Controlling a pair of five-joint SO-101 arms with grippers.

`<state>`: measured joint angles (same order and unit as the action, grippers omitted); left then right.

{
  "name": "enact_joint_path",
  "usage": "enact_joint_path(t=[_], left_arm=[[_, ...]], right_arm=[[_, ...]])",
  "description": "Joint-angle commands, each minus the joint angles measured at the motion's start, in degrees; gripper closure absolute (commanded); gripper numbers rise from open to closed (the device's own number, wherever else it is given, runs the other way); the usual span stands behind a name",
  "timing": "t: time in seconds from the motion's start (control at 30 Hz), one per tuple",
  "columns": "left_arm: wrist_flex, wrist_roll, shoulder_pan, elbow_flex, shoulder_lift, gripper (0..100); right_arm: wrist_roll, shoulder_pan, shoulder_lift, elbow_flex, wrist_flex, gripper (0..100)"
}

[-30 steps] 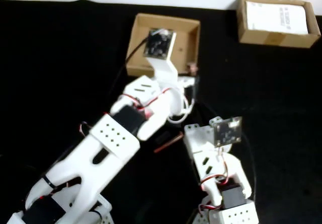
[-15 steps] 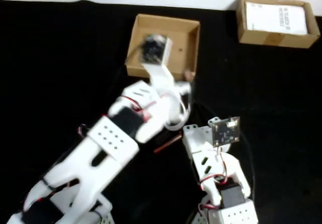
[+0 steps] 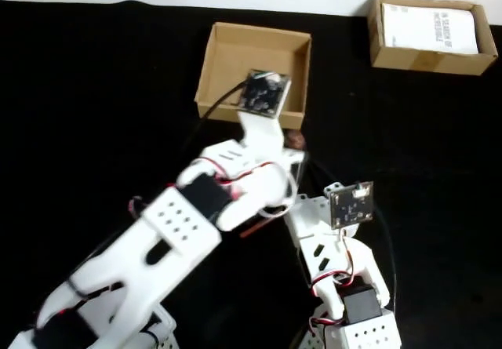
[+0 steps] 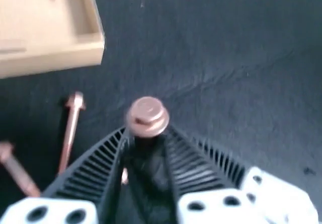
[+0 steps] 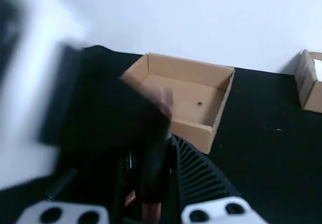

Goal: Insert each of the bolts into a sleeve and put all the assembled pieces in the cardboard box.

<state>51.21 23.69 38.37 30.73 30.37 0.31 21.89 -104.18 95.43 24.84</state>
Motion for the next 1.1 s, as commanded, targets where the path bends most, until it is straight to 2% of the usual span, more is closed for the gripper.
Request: enact_joint_path(t=[0.0,0.13,0.23,0.37,0.4,0.53,0.87,1.07], left_arm=[[10.20,-0.44,1.36,-3.21,4.44,76],[19.87,-1.85,1.36,-5.41,12.44,76],[26.37,-8.26,1.45,-5.76,21.32,77],[29.80,-14.77,-0.31,-3.65,35.12,94],[29.63,-16.35,-1.80,-2.42,38.64,99],[28.84,-19.34,-9.01,4.70,50.33,97],[15.74,-19.34,-34.68,33.98,72.75,99],[11.60,-19.16,-44.70,47.25,73.54,99]], right_arm=[[0.18,-0.92,-0.92,-0.92,-0.84,99.1],[-0.79,-2.77,-0.92,-1.01,1.10,99.1],[-8.00,-5.23,-0.31,-5.05,4.70,99.2],[-14.15,-7.16,9.10,-17.71,8.57,99.2],[-15.03,-7.96,13.32,-21.67,8.57,99.2],[-16.35,-9.27,32.57,-38.55,8.57,99.2],[-16.00,-8.92,75.91,-77.67,13.23,99.2],[-16.00,-8.92,100.26,-99.47,18.07,99.2]])
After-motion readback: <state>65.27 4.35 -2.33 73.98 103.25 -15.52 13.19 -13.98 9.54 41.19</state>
